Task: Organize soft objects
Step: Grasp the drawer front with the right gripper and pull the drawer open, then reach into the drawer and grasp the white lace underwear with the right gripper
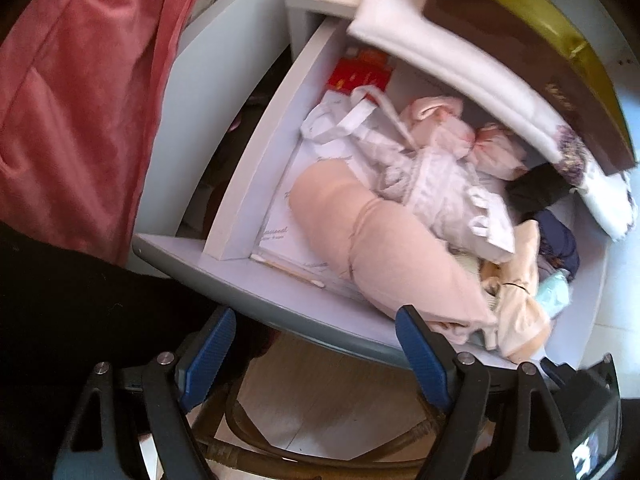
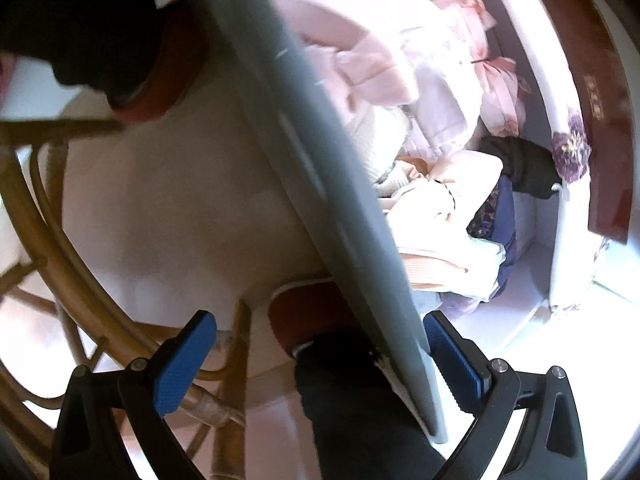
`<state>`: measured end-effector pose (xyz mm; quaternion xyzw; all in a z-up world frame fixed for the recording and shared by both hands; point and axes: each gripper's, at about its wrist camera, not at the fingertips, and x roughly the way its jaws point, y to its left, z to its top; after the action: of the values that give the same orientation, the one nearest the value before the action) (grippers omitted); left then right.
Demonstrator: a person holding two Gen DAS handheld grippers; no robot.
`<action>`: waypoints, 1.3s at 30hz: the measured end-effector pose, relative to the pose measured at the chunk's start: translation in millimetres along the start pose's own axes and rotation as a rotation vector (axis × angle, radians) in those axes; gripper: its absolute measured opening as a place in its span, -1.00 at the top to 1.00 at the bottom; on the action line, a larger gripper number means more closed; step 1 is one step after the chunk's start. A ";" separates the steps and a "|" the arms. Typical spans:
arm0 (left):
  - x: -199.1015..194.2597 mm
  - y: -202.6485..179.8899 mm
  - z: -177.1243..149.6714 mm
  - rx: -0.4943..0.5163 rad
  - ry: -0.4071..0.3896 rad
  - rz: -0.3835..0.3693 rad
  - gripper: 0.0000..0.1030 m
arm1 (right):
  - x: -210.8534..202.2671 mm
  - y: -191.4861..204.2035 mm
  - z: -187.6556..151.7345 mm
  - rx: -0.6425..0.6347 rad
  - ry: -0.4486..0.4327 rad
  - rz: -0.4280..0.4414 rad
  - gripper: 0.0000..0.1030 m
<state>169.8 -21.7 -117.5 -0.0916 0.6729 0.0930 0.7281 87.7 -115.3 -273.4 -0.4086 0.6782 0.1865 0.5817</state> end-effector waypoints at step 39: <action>-57.4 -28.2 6.1 0.349 -0.355 -0.115 -0.64 | -72.0 -192.1 -88.9 1.117 -0.539 0.261 -1.00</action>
<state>178.6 -48.0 -59.5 0.0148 0.5342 -0.0515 0.8436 178.5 -270.3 -140.3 0.1042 0.5470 -0.0298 0.8301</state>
